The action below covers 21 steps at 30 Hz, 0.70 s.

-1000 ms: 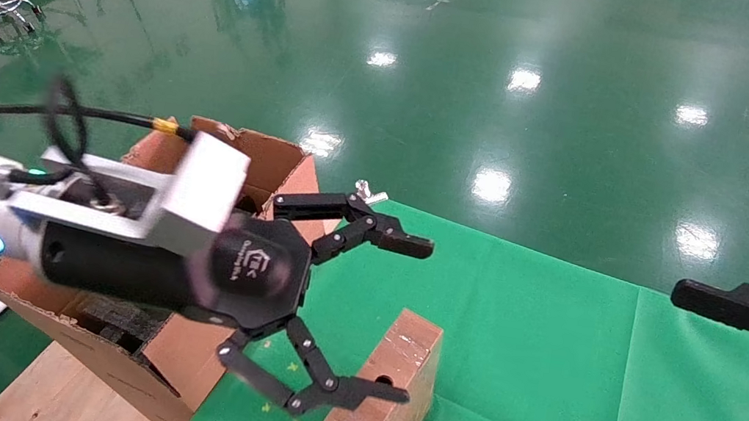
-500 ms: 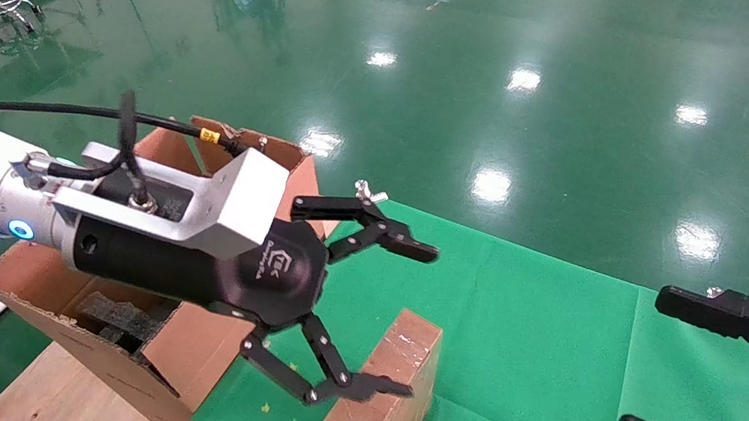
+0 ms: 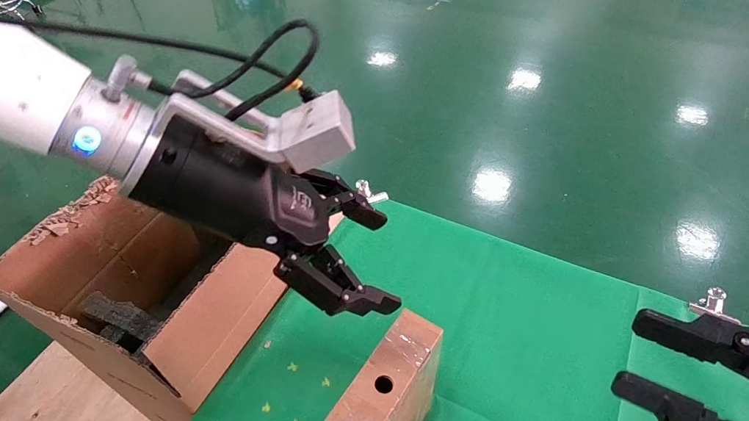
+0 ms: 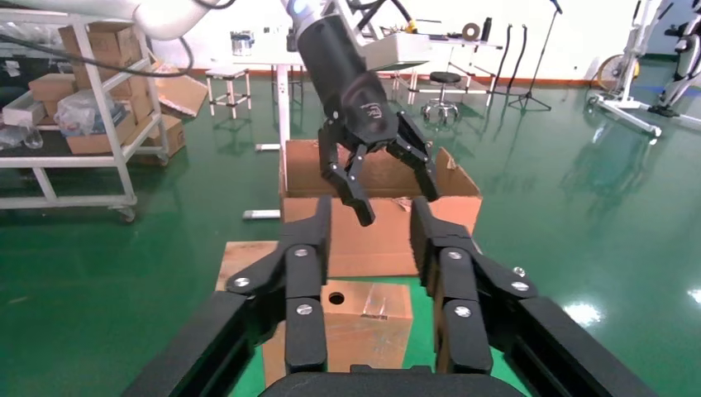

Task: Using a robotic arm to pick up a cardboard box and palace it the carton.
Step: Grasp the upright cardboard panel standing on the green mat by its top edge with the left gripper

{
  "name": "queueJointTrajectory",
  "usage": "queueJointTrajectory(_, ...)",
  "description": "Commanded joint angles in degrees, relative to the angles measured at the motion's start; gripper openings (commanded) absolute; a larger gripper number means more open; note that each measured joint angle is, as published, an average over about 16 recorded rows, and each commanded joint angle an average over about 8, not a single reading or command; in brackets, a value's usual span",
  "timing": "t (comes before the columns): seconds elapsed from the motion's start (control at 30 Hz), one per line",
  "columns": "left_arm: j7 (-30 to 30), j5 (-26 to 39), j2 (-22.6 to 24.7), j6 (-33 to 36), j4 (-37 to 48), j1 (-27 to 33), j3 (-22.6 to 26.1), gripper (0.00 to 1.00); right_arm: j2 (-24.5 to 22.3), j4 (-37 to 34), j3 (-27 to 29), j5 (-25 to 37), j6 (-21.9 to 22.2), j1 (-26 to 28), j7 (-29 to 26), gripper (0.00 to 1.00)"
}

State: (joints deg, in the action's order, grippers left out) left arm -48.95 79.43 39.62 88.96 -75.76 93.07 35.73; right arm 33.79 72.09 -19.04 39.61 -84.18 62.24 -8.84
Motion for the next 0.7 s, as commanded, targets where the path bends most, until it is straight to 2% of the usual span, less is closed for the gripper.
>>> queueJointTrajectory(0.03, -5.1, 2.1, 1.2, 1.5, 0.4, 2.9, 1.8, 1.0, 0.0, 0.0, 0.0, 0.0, 0.0, 0.0, 0.0, 0.0)
queueJointTrajectory(0.2, -12.5, 3.7, 2.9, 2.3, -0.3, 9.9, 10.8, 1.0, 0.0, 0.0, 0.0, 0.0, 0.0, 0.0, 0.0, 0.0)
queueJointTrajectory(0.4, -17.9, 0.9, 5.0, 2.2, -1.3, 17.2, 22.8, 1.0, 0.0, 0.0, 0.0, 0.0, 0.0, 0.0, 0.0, 0.0)
queueJointTrajectory(0.57, -21.3, -2.9, 7.0, 1.7, -1.7, 21.3, 31.4, 1.0, 0.0, 0.0, 0.0, 0.0, 0.0, 0.0, 0.0, 0.0)
queueJointTrajectory(0.7, -24.0, -4.9, 8.6, 0.8, -1.8, 22.9, 36.3, 1.0, 0.0, 0.0, 0.0, 0.0, 0.0, 0.0, 0.0, 0.0)
